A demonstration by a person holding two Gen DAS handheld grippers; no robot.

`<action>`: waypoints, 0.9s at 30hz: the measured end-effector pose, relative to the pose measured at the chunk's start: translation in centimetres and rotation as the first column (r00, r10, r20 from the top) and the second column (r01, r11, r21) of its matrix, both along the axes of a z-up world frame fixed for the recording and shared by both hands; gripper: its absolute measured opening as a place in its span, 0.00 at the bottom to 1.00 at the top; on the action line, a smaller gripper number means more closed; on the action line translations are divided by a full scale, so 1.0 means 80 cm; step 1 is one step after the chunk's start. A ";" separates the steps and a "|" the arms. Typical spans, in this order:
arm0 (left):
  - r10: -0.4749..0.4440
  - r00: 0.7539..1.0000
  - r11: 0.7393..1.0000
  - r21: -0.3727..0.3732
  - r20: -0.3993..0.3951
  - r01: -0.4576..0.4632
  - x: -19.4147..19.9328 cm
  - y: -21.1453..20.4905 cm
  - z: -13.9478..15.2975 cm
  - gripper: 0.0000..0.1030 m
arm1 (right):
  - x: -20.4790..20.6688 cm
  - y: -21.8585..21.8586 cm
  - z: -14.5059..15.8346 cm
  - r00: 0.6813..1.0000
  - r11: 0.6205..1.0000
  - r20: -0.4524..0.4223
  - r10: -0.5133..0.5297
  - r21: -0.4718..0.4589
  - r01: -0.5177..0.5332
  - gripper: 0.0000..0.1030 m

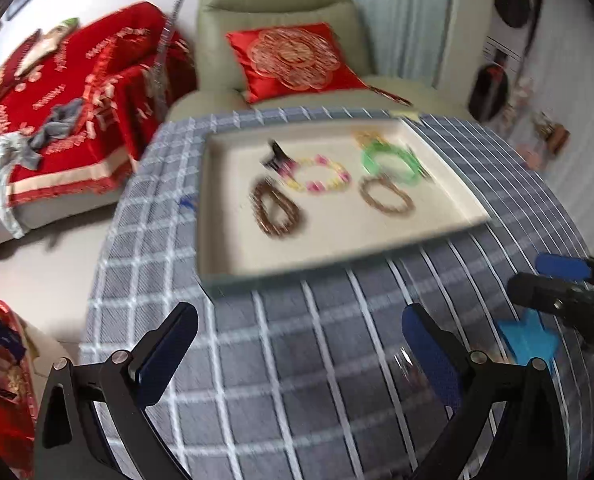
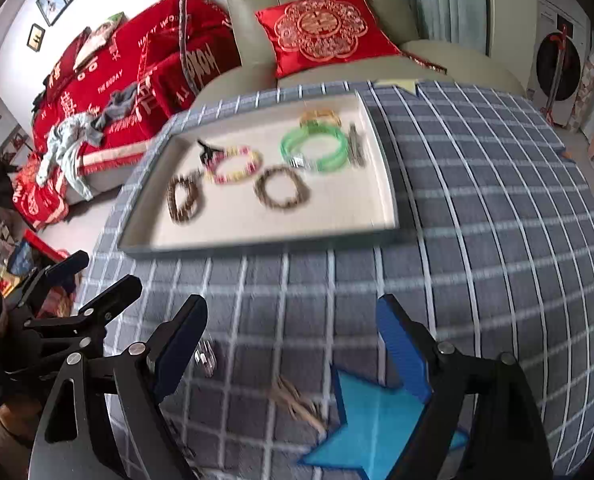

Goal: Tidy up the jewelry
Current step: 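Withdraw both tools from the tray toward the last loose items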

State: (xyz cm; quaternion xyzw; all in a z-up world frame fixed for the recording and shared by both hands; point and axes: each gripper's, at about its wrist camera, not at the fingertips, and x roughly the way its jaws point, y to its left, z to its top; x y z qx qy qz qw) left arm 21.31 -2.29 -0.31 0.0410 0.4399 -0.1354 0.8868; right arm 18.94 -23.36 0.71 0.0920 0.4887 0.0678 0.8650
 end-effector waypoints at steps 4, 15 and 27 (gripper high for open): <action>-0.032 0.998 0.999 -0.007 -0.048 0.032 -0.022 -0.009 -0.020 1.00 | -0.031 -0.009 -0.016 0.999 1.000 -0.033 0.014 -0.022 -0.015 0.86; -0.024 0.990 1.000 -0.012 -0.138 0.023 -0.031 -0.033 -0.057 1.00 | -0.082 -0.007 -0.047 0.990 0.983 -0.071 0.122 -0.128 -0.130 0.86; 0.005 0.990 1.000 0.009 -0.140 -0.004 -0.027 -0.055 -0.063 1.00 | -0.080 0.019 -0.065 0.967 0.946 -0.083 0.239 -0.206 -0.251 0.72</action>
